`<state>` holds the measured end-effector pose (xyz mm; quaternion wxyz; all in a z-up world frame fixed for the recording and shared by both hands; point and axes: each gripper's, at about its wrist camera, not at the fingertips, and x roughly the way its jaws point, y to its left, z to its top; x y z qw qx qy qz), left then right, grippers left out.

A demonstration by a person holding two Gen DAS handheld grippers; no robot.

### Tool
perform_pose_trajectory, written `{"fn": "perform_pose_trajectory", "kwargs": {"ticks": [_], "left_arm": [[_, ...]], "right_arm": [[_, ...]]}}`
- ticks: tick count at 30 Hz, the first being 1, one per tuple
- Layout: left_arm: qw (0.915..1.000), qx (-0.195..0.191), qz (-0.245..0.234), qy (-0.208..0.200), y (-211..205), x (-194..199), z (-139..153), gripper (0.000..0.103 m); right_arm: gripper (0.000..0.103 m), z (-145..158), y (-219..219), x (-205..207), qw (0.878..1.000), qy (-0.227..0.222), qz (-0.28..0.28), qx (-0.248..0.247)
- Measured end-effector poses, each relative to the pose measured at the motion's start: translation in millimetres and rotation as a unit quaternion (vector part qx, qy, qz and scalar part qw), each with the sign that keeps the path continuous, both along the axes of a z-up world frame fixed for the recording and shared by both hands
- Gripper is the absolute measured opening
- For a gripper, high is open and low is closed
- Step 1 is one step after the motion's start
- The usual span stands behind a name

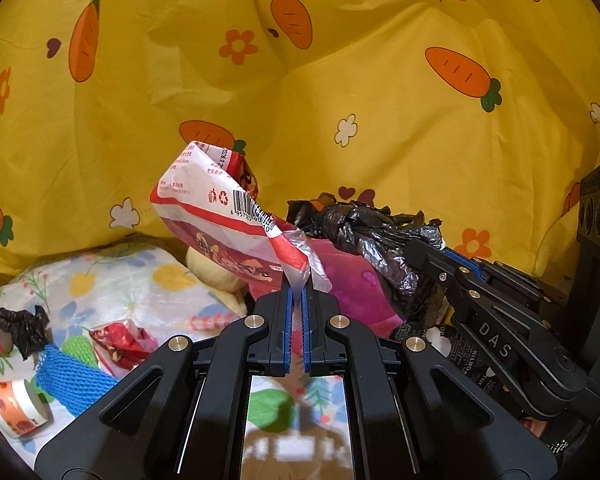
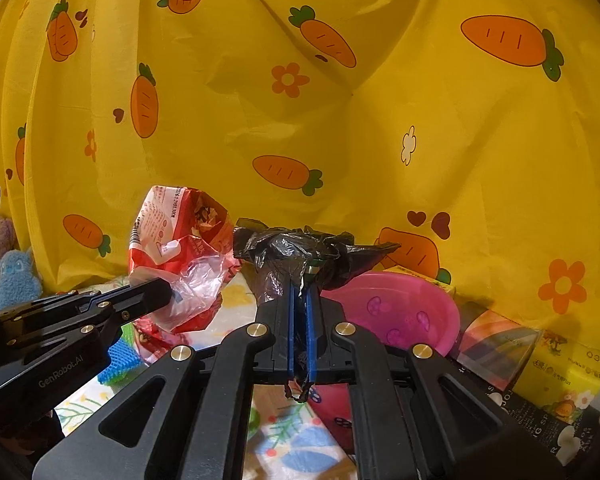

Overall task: Collect trash
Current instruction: 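Carry the wrapper in the left gripper and black bag in the right gripper over the bucket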

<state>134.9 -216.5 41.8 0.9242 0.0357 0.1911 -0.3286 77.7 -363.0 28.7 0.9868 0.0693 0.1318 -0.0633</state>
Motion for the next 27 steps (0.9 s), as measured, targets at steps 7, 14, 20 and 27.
{"fn": "perform_pose_trajectory", "kwargs": {"ticks": [7, 14, 20, 27], "left_arm": [[0.9996, 0.005, -0.024, 0.012, -23, 22, -7, 0.003], [0.9986, 0.012, -0.045, 0.026, -47, 45, -20, 0.003], [0.9975, 0.017, -0.055, 0.041, -62, 59, -34, 0.003], [0.9963, 0.02, -0.065, 0.053, -72, 68, -45, 0.003]], "right_arm": [[0.006, -7, -16, 14, 1.0, 0.008, -0.019, 0.002], [0.006, -13, -29, 28, 0.999, 0.017, -0.035, 0.003], [0.006, -18, -40, 37, 0.999, 0.024, -0.048, 0.004], [0.006, -25, -49, 44, 0.998, 0.033, -0.057, 0.008]]}}
